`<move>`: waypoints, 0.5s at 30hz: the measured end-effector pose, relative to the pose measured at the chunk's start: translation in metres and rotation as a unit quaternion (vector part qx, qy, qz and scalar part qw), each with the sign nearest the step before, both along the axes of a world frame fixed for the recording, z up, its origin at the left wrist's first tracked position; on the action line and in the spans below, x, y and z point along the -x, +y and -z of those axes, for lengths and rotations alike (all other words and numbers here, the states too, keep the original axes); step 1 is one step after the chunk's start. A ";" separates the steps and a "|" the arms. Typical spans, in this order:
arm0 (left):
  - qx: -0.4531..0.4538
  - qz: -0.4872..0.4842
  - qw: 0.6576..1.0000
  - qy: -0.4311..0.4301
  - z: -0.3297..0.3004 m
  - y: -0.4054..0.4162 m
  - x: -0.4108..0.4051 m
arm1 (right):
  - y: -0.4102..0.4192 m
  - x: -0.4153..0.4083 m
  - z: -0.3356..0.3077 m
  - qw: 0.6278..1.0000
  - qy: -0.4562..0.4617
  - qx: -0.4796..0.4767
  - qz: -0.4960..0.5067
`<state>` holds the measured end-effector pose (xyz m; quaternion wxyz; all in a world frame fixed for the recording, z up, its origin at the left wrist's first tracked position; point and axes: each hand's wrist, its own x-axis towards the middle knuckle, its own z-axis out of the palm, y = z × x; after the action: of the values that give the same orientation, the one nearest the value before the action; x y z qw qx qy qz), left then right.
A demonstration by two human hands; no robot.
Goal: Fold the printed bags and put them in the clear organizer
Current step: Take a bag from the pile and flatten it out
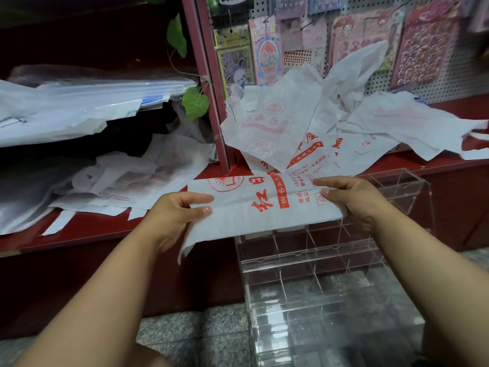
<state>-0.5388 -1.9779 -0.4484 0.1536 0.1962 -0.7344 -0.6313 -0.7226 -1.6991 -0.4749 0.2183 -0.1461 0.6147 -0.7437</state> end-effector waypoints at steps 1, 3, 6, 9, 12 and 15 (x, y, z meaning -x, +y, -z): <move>0.012 0.003 1.000 -0.007 -0.001 0.000 -0.001 | 0.000 -0.001 -0.001 1.000 0.006 -0.003 -0.001; 0.057 0.004 0.998 -0.023 -0.003 -0.001 -0.003 | 0.002 -0.002 -0.003 1.000 0.024 -0.018 0.006; 0.101 0.009 0.994 -0.027 -0.006 -0.004 -0.004 | 0.002 -0.002 -0.003 0.997 0.051 -0.044 0.024; 0.117 0.010 0.992 -0.035 -0.009 -0.003 -0.006 | 0.001 -0.002 -0.002 0.991 0.098 -0.080 0.040; 0.114 0.008 0.993 -0.041 -0.007 -0.007 -0.007 | 0.000 0.000 -0.002 0.980 0.148 -0.124 0.050; 0.201 -0.031 0.978 -0.041 -0.007 -0.008 -0.004 | -0.002 0.003 0.001 0.955 0.216 -0.192 0.066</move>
<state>-0.5345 -1.9864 -0.4412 0.1791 0.2096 -0.8454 -0.4575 -0.7254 -1.7008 -0.4764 0.0550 -0.2175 0.7868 -0.5749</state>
